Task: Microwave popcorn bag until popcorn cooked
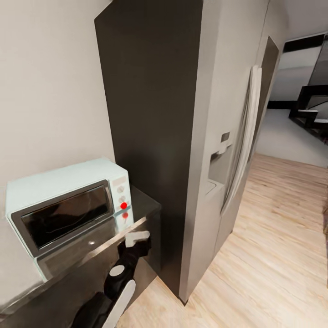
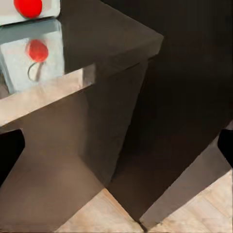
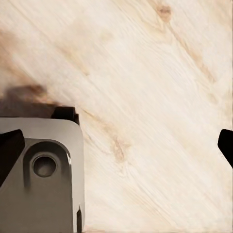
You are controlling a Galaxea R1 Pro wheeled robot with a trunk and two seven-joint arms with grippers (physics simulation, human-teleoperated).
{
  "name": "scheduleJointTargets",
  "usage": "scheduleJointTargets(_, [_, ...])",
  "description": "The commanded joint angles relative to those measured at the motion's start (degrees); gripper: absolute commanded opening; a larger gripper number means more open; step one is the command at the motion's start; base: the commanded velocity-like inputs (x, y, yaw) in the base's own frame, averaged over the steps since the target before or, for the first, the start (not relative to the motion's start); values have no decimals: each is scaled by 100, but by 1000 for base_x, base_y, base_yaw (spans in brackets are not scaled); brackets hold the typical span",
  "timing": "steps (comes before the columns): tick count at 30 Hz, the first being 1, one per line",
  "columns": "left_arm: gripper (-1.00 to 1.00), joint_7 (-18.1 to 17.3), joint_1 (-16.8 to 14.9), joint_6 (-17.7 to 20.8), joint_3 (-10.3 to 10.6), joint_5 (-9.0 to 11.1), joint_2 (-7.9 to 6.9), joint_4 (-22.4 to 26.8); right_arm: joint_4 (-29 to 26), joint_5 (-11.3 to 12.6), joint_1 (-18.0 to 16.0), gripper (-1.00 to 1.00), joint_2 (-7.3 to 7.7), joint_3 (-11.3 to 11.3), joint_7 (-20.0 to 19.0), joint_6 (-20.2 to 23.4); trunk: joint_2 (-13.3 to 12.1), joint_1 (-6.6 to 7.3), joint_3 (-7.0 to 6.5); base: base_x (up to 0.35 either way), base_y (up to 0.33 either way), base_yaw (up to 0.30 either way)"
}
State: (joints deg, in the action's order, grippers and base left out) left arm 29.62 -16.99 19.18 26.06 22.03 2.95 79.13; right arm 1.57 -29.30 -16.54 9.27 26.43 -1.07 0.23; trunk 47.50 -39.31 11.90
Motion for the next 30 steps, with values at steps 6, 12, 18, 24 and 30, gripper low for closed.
scheduleJointTargets(6, [100, 66, 38, 367, 1317, 1669, 96, -1060, 11, -15, -7, 100, 12, 46, 99, -442, 7, 2, 8, -336, 0, 0])
scheduleJointTargets(12, [100, -386, 46, -605, 1464, 2996, 139, -3806, 18, 3, -7, 100, -4, 47, 102, -441, 7, 2, 8, -328, 0, 0])
scheduleJointTargets(18, [100, -2097, 46, -1194, 1456, 3286, 146, -6101, 19, 3, -7, 100, -9, 47, 109, -444, 7, 2, 8, -52, 0, 76])
scheduleJointTargets(24, [100, -2217, 49, -1716, 1408, 3337, 363, -7595, 19, -56, -7, 100, -4, 47, 115, -445, 7, 2, 8, -1, 0, 271])
scheduleJointTargets(30, [100, -2221, 50, -2057, 1390, 3651, 308, -7846, 19, -218, -7, 100, -12, 47, 115, -448, 7, 2, 8, 0, 0, 295])
